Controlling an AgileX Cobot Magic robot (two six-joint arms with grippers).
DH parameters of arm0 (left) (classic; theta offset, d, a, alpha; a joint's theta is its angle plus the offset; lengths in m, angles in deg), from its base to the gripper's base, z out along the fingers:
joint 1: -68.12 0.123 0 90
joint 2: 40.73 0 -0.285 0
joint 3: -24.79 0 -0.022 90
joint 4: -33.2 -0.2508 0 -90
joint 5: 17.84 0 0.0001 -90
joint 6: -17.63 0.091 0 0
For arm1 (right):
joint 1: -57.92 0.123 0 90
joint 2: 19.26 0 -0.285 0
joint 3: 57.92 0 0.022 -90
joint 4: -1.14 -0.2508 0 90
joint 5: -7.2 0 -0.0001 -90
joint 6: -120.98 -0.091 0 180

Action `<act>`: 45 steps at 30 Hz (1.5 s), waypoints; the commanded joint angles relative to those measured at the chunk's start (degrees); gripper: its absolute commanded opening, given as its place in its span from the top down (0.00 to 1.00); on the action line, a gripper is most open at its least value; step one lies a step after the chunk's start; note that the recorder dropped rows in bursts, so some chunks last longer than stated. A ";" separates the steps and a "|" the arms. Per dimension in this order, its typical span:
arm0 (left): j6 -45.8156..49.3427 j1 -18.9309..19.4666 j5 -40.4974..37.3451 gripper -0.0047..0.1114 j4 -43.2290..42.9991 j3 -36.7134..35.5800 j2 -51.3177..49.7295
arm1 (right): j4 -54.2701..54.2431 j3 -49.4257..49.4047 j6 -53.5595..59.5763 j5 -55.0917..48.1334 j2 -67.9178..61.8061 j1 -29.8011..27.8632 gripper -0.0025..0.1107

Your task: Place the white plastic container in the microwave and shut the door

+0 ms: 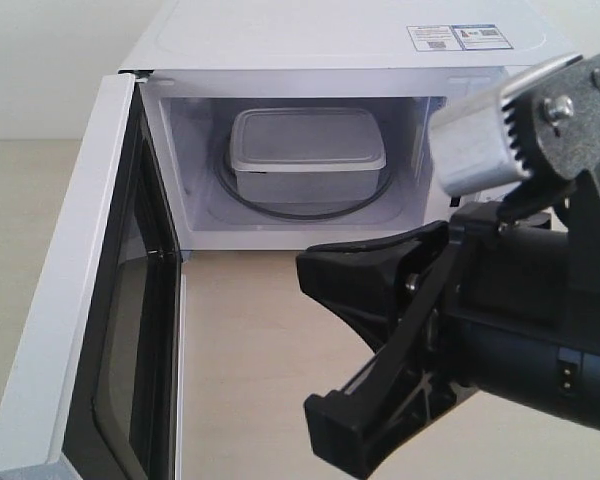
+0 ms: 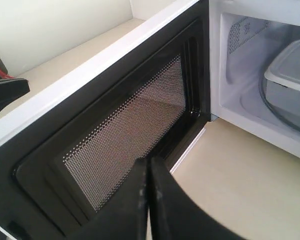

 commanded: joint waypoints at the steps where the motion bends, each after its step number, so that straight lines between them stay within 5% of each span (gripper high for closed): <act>1: -0.54 -0.16 0.31 0.92 0.31 -0.14 0.14 | -0.39 -0.40 0.57 -1.08 0.53 0.02 0.98; 10: 4.20 -0.16 2.50 0.92 -0.65 -0.14 0.14 | -0.80 -0.40 0.57 -0.51 0.53 0.02 0.98; 25: 4.28 -0.16 26.25 0.92 0.47 -0.14 0.14 | -1.96 -0.40 0.57 1.03 0.53 0.02 0.98; 31: -22.48 -0.16 39.42 0.92 0.24 -0.14 0.14 | -1.96 -0.40 0.57 3.58 0.53 0.02 0.98; 34: -41.45 -0.16 39.72 0.92 -5.21 0.79 0.14 | -1.96 -0.40 0.57 4.07 0.53 0.02 0.98; 36: -51.34 -0.16 39.83 0.92 -15.71 3.04 0.14 | -1.96 -0.40 0.57 4.57 0.53 0.02 0.98; 39: -80.25 -0.16 38.88 0.92 -43.84 10.00 -0.44 | -1.96 -0.40 0.57 6.42 0.53 0.02 0.98; 45: -102.20 -0.16 43.85 0.92 -72.53 19.05 -8.97 | -4.07 -0.40 0.66 7.09 0.53 0.02 0.98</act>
